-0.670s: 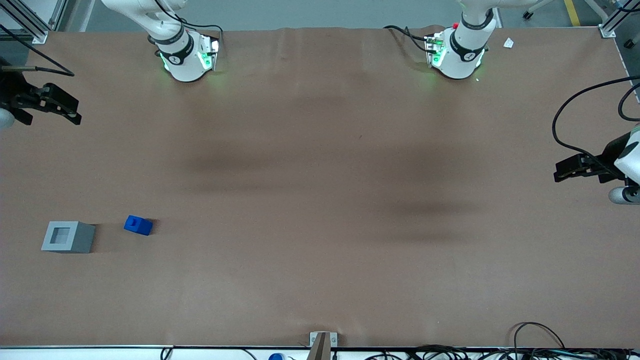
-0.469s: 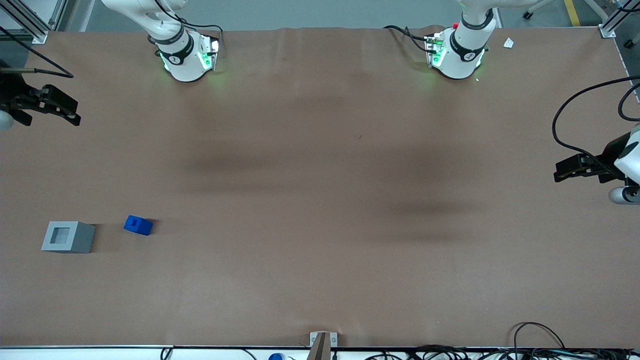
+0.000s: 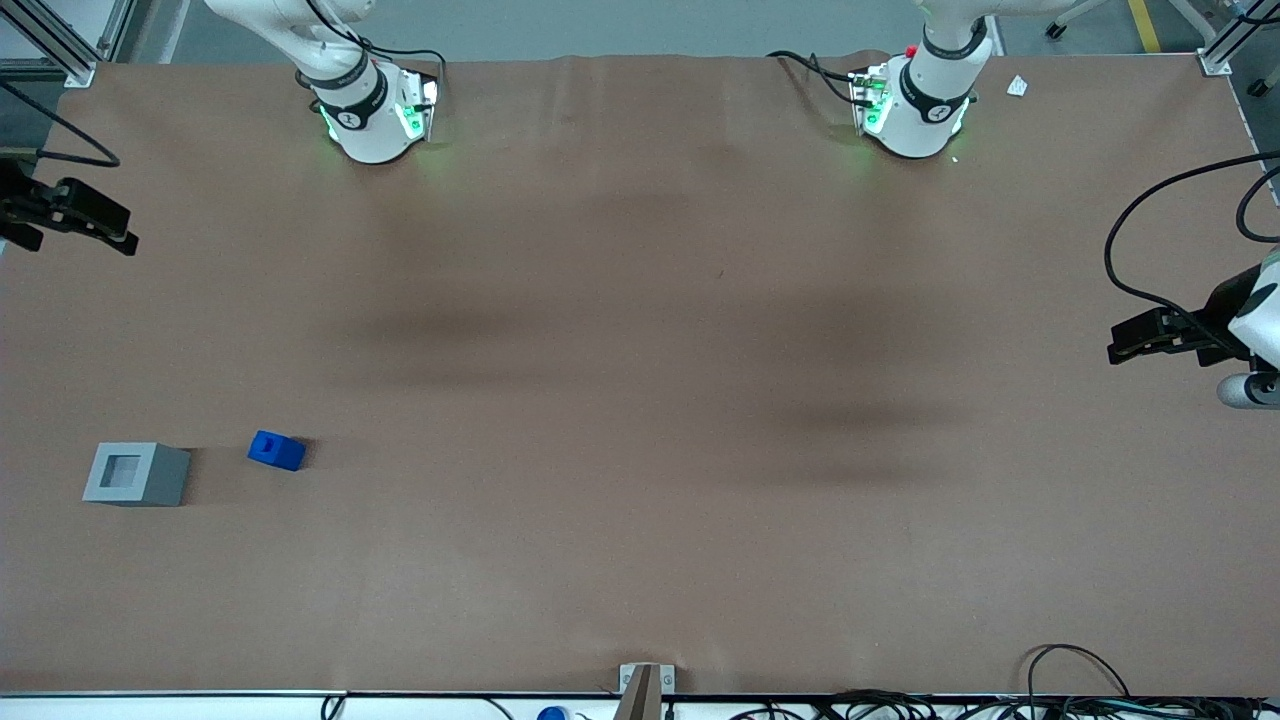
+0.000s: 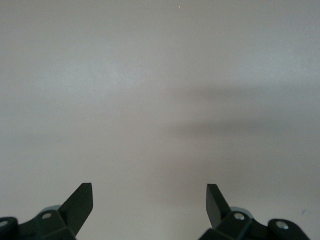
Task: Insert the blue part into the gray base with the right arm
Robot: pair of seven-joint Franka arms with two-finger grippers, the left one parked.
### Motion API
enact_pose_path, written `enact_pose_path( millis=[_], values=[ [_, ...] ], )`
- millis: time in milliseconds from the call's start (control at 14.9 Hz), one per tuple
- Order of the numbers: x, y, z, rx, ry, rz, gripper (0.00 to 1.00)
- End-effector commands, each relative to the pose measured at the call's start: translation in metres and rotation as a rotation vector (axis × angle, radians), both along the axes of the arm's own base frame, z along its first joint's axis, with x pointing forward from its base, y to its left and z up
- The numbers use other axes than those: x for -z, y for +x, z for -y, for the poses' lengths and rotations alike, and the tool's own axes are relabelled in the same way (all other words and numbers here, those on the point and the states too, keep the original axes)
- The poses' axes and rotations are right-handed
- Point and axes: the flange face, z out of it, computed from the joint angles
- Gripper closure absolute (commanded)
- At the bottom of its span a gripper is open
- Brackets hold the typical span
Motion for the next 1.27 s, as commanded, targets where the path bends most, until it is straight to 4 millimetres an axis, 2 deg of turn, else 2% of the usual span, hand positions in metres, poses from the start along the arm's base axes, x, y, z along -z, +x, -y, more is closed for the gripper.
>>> enact_pose_path(
  millis=[0, 201, 335, 469, 670, 737, 938, 1206],
  values=[
    [0.009, 0.001, 0.005, 0.002, 0.006, -0.039, 0.0],
    [0.022, 0.012, 0.009, 0.004, -0.007, -0.055, 0.0],
    [0.043, 0.027, 0.009, 0.014, 0.012, -0.063, 0.0],
    [0.055, 0.035, 0.005, 0.017, 0.064, -0.055, 0.0],
    [0.091, 0.06, 0.012, 0.031, 0.074, -0.052, 0.0],
    [0.104, 0.065, 0.012, 0.03, 0.074, -0.046, 0.0],
    [0.166, 0.071, 0.019, 0.044, 0.071, 0.006, 0.0],
    [0.239, 0.076, 0.017, 0.044, 0.07, 0.003, 0.0]
  ],
)
